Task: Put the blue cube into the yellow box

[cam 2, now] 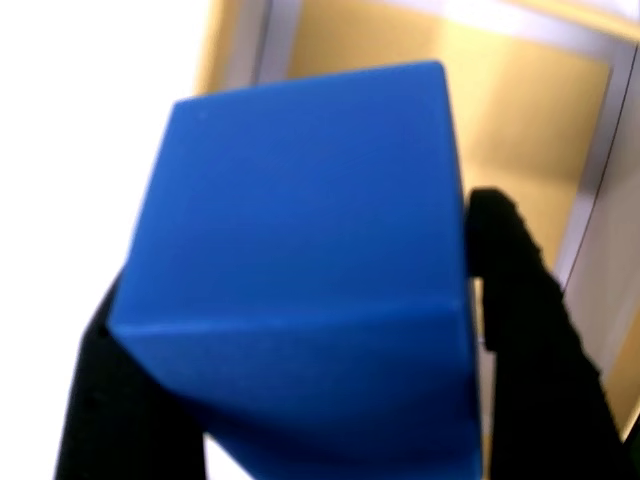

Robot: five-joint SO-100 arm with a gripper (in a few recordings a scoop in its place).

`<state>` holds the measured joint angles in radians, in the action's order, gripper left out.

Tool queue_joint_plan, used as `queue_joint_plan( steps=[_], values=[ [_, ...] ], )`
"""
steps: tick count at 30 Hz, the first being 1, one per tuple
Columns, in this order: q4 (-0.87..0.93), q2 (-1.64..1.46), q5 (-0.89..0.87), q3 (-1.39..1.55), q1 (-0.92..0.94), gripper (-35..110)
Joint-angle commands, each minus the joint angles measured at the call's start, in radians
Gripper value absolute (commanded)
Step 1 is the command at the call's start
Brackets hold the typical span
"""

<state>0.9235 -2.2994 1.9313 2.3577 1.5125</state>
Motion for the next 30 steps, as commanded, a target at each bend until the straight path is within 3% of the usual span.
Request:
queue_joint_plan(
  steps=[1, 16, 22, 30],
  values=[
    [-0.025, -0.083, 0.0, 0.0, 0.051, 13],
    [-0.115, -0.006, 0.021, 0.107, 0.178, 14],
    [-0.224, 0.064, -0.006, 0.115, 0.189, 34],
    [-0.268, 0.048, 0.002, 0.144, 0.187, 40]
  ],
)
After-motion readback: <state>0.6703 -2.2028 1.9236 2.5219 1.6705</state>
